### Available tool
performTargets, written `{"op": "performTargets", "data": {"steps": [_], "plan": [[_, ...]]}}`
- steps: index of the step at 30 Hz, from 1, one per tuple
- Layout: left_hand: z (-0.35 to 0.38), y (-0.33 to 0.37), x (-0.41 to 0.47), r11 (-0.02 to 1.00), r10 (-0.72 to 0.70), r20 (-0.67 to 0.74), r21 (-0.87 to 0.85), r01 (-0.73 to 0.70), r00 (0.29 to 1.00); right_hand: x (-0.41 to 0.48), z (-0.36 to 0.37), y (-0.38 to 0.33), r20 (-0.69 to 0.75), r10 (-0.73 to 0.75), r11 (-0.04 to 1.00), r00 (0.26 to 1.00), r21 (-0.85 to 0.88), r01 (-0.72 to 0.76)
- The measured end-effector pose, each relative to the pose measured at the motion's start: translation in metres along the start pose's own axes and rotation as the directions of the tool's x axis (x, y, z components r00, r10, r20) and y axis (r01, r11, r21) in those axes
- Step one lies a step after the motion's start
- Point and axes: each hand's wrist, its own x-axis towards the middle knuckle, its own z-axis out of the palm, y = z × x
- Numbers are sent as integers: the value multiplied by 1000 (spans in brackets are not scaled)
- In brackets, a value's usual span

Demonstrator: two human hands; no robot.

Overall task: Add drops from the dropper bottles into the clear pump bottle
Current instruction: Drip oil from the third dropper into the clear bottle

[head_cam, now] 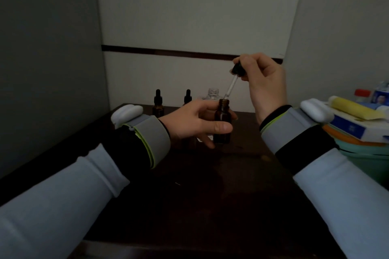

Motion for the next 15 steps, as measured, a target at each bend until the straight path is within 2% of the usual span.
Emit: {"op": "performTargets", "data": {"steps": [8, 15], "plan": [[-1, 6, -3, 973, -7, -74, -230, -11, 997, 5, -3, 2, -104, 57, 993, 993, 109, -46], [-6, 2, -3, 964, 32, -48, -261, -44, 998, 9, -6, 1, -162, 100, 978, 982, 200, -66]]}}
